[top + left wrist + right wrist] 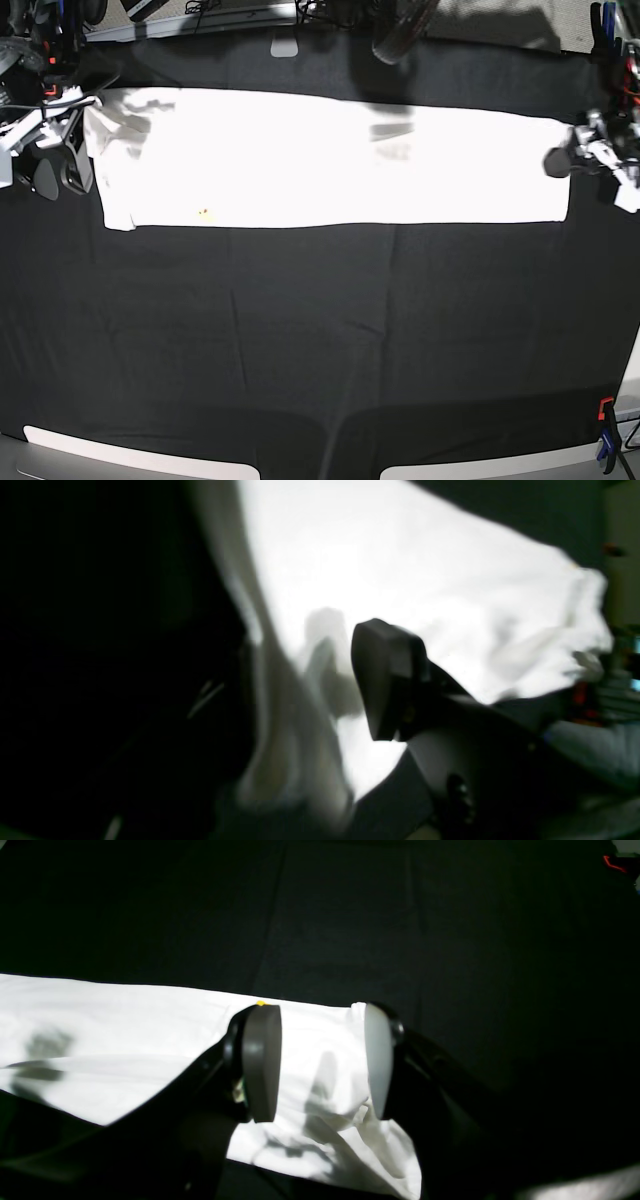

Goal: Layout the t-shirt on the table in an organized manner, then fold the t-shirt properly
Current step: 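Pull the strip ends apart with both grippers to straighten it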

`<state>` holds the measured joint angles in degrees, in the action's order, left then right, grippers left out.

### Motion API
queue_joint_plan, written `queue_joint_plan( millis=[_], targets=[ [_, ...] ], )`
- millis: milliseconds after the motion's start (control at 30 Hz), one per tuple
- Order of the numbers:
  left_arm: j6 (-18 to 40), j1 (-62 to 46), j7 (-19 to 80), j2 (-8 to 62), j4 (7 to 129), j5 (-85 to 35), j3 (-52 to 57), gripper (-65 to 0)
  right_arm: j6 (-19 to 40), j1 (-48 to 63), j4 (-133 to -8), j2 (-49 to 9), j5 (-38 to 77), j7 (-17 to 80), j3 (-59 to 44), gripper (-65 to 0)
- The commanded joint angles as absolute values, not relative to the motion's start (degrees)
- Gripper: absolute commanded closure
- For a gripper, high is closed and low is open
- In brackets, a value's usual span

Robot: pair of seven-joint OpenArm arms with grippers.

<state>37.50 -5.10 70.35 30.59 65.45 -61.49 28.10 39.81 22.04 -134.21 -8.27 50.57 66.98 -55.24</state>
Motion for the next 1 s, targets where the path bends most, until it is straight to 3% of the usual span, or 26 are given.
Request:
queue_joint_plan(
  millis=[0, 133, 433, 533, 667, 967],
  targets=[
    [36.60, -4.91, 70.61, 31.73, 65.98, -63.77, 28.36, -27.9, 40.00, 22.00, -135.00, -8.88, 51.40, 65.60, -55.48, -26.2],
    [36.53, -4.91, 74.46, 30.63, 65.98, -70.24, 28.36, -27.9, 40.00, 21.91, -135.00, -8.86, 51.42, 65.60, -55.48, -26.2],
    [39.18, -4.89, 74.32, 28.27, 65.98, -69.93, 28.36, -27.7, 40.00, 21.93, -135.00, -8.88, 51.40, 65.60, -55.48, -26.2],
    [40.00, -4.89, 72.97, 30.15, 65.98, -69.97, 28.36, -20.9, 40.00, 21.93, -135.00, -8.88, 51.37, 65.60, -55.48, -26.2],
    [40.00, -4.89, 69.54, 31.53, 65.98, -70.13, 28.36, -1.1, 40.00, 21.93, -135.00, -8.88, 51.40, 65.60, -55.48, -26.2],
    [40.00, -4.91, 70.26, 31.46, 65.98, -70.15, 28.36, 0.0, 40.00, 21.93, -135.00, -8.88, 51.40, 65.60, -55.48, -26.2]
  ],
)
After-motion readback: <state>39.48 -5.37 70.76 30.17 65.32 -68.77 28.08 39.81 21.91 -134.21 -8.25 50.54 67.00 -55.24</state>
